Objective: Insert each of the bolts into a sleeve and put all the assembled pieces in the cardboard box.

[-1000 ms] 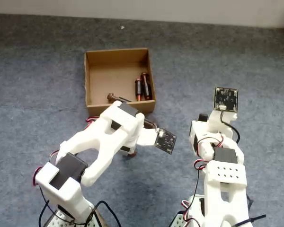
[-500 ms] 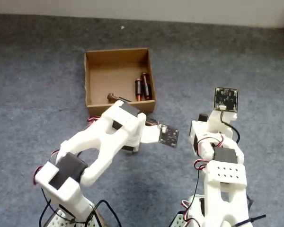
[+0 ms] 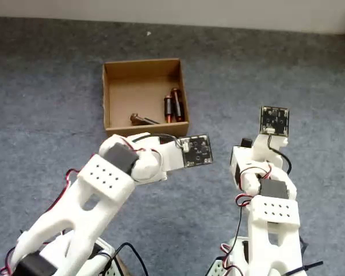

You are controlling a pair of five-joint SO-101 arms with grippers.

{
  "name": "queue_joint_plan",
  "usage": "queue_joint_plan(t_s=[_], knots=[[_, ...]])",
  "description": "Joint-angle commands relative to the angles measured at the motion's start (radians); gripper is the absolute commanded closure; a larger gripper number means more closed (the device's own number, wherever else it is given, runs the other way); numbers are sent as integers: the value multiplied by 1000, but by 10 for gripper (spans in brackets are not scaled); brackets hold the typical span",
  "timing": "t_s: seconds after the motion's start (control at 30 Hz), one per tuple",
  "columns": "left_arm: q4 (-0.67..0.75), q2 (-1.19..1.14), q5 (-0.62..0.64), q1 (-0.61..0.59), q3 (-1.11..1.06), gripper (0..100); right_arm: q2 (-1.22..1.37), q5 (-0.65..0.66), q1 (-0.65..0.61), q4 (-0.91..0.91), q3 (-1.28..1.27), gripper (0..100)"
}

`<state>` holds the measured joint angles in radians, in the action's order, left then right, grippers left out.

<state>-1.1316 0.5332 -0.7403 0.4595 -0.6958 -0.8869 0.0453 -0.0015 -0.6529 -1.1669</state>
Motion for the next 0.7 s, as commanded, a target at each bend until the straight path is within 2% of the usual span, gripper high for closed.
queue_joint_plan(t_s=[0.0, 0.2, 0.43, 0.57, 0.67], knots=[[5, 153, 133, -1, -5, 994, -38, -6, 4, 21, 13, 992], [26, 251, 308, -1, -12, 994, -38, -9, 2, -44, 18, 992], [181, 426, 453, -1, -185, 994, -42, -9, 2, -64, 19, 992], [235, 544, 511, -2, -282, 994, -183, -9, -4, -65, 12, 992], [256, 619, 559, -30, -326, 994, -343, -8, -53, -99, -36, 992]])
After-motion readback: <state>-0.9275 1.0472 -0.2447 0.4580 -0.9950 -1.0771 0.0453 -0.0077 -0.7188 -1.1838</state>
